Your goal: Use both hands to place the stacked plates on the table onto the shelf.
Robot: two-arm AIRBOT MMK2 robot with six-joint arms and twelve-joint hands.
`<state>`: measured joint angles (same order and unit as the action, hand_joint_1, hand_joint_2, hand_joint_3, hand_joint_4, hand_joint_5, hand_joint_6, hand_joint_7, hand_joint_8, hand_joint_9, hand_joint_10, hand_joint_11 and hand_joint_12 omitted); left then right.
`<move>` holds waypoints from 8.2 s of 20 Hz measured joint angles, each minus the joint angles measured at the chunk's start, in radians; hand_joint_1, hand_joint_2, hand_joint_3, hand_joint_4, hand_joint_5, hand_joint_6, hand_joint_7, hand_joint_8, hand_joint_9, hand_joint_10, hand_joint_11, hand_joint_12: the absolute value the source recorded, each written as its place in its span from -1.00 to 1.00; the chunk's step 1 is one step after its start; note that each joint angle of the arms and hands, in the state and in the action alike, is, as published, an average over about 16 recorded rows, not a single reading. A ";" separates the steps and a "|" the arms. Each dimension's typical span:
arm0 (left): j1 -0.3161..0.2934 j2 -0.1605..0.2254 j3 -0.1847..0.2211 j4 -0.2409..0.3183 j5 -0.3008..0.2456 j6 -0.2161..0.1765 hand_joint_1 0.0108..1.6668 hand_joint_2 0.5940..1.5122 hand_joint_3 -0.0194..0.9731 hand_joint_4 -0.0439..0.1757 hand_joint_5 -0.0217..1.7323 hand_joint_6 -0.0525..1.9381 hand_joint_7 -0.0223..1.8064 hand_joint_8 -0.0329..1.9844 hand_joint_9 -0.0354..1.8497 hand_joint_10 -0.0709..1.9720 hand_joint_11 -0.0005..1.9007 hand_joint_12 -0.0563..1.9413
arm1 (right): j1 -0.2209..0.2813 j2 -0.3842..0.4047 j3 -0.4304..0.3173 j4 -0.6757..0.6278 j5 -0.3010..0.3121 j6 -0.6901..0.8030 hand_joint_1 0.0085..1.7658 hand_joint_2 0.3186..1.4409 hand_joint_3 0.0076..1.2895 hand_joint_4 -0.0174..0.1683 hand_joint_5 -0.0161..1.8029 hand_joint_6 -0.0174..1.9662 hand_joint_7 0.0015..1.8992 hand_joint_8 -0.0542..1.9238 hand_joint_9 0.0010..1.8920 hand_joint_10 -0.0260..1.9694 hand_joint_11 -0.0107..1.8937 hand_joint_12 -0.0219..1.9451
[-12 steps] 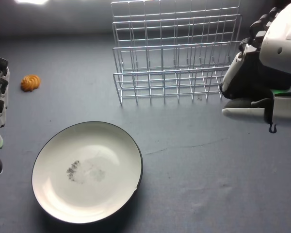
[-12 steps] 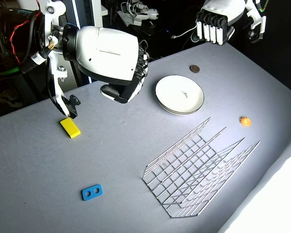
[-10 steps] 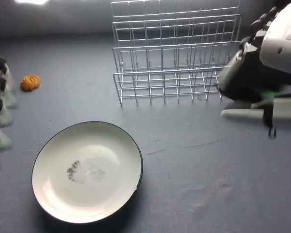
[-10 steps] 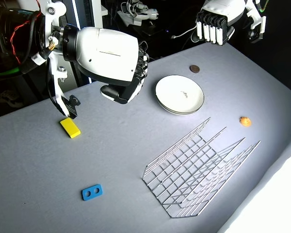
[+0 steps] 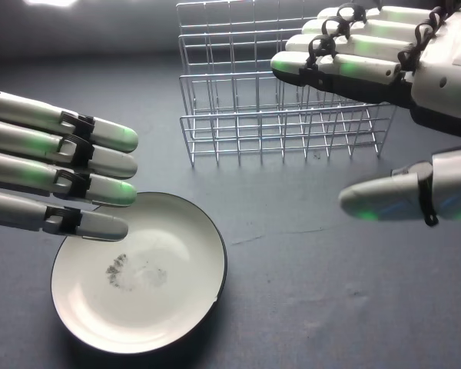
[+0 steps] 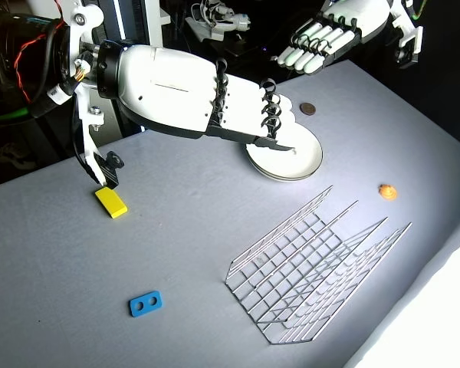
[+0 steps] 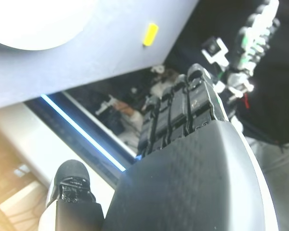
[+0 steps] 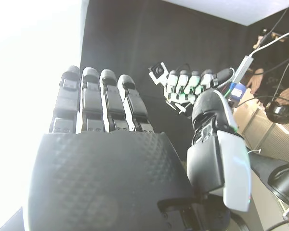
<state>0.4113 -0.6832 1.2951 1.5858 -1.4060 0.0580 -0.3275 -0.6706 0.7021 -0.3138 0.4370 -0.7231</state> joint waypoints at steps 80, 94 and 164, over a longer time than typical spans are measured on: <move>0.439 -0.158 0.088 0.140 0.353 0.115 -0.99 0.09 -0.93 -0.68 -0.92 -0.96 -0.90 -0.97 -0.94 -0.92 -0.98 -0.95 | 0.000 0.000 -0.027 0.005 -0.057 -0.032 0.32 0.07 -0.98 -0.82 -0.95 -0.96 -0.99 -0.93 -0.98 -0.97 -0.97 -0.51; 0.459 -0.174 0.086 0.155 0.368 0.076 -0.99 0.09 -0.93 -0.70 -0.93 -0.97 -0.91 -0.97 -0.93 -0.93 -0.98 -0.96 | 0.000 0.000 -0.027 0.005 -0.057 -0.034 0.32 0.07 -0.99 -0.82 -0.95 -0.96 -0.99 -0.93 -0.99 -0.97 -0.97 -0.50; 0.477 -0.198 -0.130 -0.172 0.625 0.026 -0.99 0.09 -0.93 -0.63 -0.93 -0.96 -0.97 -0.97 -0.96 -0.93 -0.98 -0.96 | -0.069 -0.232 0.042 0.128 0.011 -0.433 0.36 0.08 -0.99 -0.82 -0.95 -0.96 -0.98 -0.93 -0.99 -0.97 -0.97 -0.55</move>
<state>0.8879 -0.8812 1.1651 1.4137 -0.7813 0.0842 -0.3969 -0.9022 0.7437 -0.1857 0.4479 -1.1563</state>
